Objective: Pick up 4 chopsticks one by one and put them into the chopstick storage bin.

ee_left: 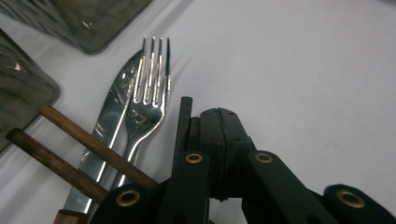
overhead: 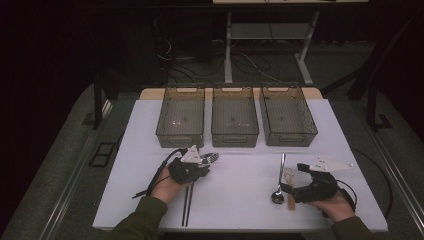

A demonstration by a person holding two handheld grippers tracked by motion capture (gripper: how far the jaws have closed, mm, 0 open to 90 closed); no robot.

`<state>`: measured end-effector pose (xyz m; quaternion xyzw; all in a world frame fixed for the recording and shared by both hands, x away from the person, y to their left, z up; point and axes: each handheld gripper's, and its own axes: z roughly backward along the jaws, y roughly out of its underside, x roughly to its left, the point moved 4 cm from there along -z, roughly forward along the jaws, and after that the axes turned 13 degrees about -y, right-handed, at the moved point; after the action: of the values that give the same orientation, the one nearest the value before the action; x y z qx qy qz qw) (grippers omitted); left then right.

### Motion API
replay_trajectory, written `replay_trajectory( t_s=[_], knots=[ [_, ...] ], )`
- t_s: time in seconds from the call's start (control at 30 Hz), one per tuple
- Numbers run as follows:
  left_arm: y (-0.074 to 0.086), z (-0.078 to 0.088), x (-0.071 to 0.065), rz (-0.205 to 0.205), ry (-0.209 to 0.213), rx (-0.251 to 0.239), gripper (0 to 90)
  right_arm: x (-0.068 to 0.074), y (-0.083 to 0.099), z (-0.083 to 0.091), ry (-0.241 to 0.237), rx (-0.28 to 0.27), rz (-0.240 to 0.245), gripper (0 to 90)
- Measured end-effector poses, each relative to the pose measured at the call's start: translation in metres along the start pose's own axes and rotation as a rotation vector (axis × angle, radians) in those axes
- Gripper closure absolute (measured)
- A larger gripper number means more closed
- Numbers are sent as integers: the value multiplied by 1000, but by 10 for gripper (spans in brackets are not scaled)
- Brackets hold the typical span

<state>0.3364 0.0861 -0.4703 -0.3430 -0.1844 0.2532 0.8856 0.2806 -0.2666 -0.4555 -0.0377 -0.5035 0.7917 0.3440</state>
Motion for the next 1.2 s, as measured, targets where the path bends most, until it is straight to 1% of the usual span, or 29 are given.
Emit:
replay_trajectory(
  t_s=[0.07, 0.1, 0.2, 0.23, 0.3, 0.33, 0.43, 0.53, 0.67, 0.77, 0.83, 0.87, 0.93, 1.0, 1.03, 1.07, 1.1, 1.13, 1.17, 1.2],
  knots=[
    [-1, -1, 2, 9, -4, -1, 899, 0, 0, 0, 0, 1, 0, 2],
    [-1, -1, 3, 4, -9, -3, 899, 0, 0, 0, 0, 2, 1, 2],
    [-3, -2, 4, 14, -16, -1, 899, 0, 1, -1, 0, 8, 1, 2],
    [-3, -3, 5, 11, -17, -2, 899, 0, 1, -1, 4, 9, 3, 2],
    [-4, -4, 5, 17, -20, -6, 899, 0, 3, -4, 8, 26, 3, 2],
    [-4, -4, 5, 21, -21, -7, 898, 0, 3, -4, 8, 26, 3, 2],
    [-4, -5, 6, 21, -24, -6, 899, 0, 5, -11, 5, 57, 15, 2],
    [-5, -4, 6, 24, -24, -9, 899, -1, 5, -11, 6, 64, 13, 2],
    [-5, -2, 5, 27, -7, -13, 898, -3, 5, -11, 11, 63, 5, 2],
    [-6, 2, 4, 34, 9, -32, 897, -3, 5, -11, 8, 61, 7, 2],
    [-7, 5, 2, 48, 24, -45, 896, -2, 5, -11, 8, 61, 6, 2],
    [-8, 7, 1, 46, 28, -49, 875, -2, 5, -11, 7, 60, 6, 2],
    [-9, 12, -1, 48, 30, -63, 867, -2, 5, -10, 7, 60, 6, 2],
    [-9, 16, -2, 47, 35, -72, 815, -2, 4, -10, 4, 57, 1, 2],
    [-8, 19, -3, 52, 37, -76, 815, -2, 4, -10, 4, 57, 1, 2],
    [-7, 22, -2, 55, 42, -80, 784, -2, 4, -10, 1, 58, -1, 2],
    [-6, 24, -2, 59, 42, -83, 784, -2, 4, -10, 1, 58, -1, 2],
    [-5, 28, -2, 68, 44, -87, 730, -2, 4, -10, 0, 58, -2, 3],
    [-4, 30, -1, 73, 48, -93, 730, -2, 4, -10, 0, 58, -2, 3],
    [-1, 34, -1, 82, 52, -92, 695, -2, 4, -10, 0, 58, -3, 2]
  ],
)
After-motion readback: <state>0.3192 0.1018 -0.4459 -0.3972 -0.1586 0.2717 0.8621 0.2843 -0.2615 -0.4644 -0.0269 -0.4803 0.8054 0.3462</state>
